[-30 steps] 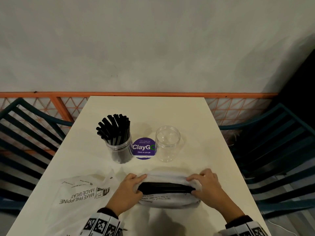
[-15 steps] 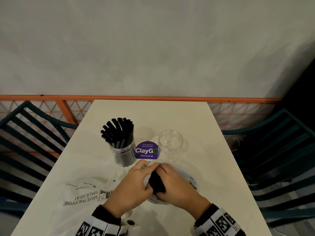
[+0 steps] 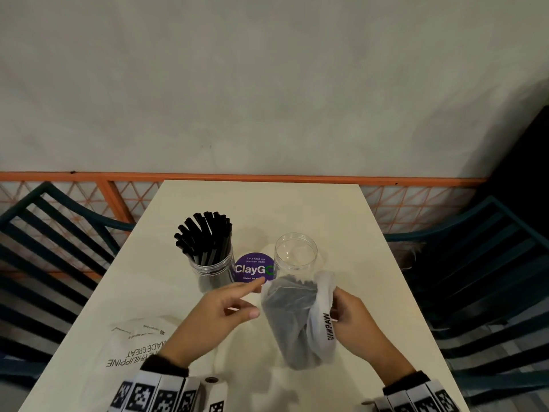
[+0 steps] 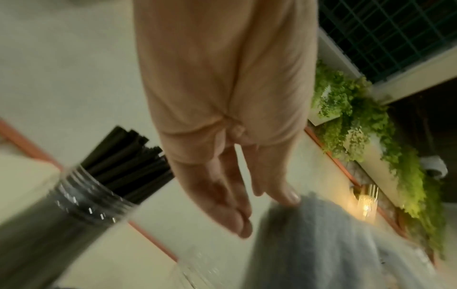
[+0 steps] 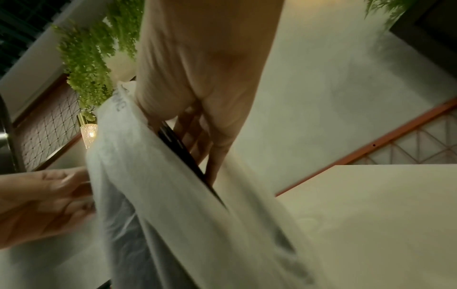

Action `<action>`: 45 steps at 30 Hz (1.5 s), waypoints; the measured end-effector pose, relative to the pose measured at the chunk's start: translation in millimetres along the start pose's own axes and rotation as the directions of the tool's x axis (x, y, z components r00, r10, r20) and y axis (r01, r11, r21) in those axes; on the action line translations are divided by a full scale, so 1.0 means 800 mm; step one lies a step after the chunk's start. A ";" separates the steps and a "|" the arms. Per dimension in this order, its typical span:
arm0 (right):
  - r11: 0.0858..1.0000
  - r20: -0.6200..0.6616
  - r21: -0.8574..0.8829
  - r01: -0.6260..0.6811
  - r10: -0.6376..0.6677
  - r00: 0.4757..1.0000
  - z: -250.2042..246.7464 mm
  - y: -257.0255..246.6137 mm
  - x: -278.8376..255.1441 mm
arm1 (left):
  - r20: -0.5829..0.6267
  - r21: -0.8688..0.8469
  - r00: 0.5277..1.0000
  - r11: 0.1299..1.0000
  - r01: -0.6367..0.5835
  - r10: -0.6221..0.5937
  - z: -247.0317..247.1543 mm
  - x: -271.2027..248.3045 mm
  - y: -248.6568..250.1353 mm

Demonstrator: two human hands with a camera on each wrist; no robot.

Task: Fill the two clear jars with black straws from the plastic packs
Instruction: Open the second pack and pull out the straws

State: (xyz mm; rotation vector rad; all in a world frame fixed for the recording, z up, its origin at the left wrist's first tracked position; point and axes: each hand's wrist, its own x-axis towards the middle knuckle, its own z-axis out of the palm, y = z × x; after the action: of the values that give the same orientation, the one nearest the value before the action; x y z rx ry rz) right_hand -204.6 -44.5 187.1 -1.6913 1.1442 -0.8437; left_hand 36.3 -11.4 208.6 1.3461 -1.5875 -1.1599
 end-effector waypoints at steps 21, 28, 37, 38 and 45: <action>0.989 0.025 0.148 0.026 -0.030 0.999 0.018 0.002 -0.001 | -0.198 -0.364 0.980 0.930 -0.042 -0.033 0.041 0.001 -0.016; 0.981 -0.037 0.184 0.059 -0.053 0.998 0.015 0.003 0.004 | -0.287 -0.373 0.956 0.926 -0.048 -0.066 0.059 0.006 -0.018; 0.982 -0.014 0.188 -0.016 0.019 1.000 0.001 0.017 0.004 | -0.109 -0.261 0.994 0.965 -0.028 -0.001 0.050 0.015 -0.019; 0.983 0.002 0.180 -0.025 0.025 1.000 0.002 0.017 0.005 | -0.161 -0.230 0.987 0.972 -0.050 0.012 0.052 0.019 -0.016; 0.981 -0.084 0.192 -0.039 0.056 0.995 0.005 0.009 0.006 | -0.216 -0.136 0.974 0.986 -0.093 0.062 0.057 0.026 -0.020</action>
State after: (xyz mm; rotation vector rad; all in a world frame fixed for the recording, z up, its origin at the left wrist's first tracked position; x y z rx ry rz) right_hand -201.8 -48.7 179.1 -1.4771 1.1217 -0.9743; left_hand -4.9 -24.6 178.5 1.2559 -1.3656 -1.0279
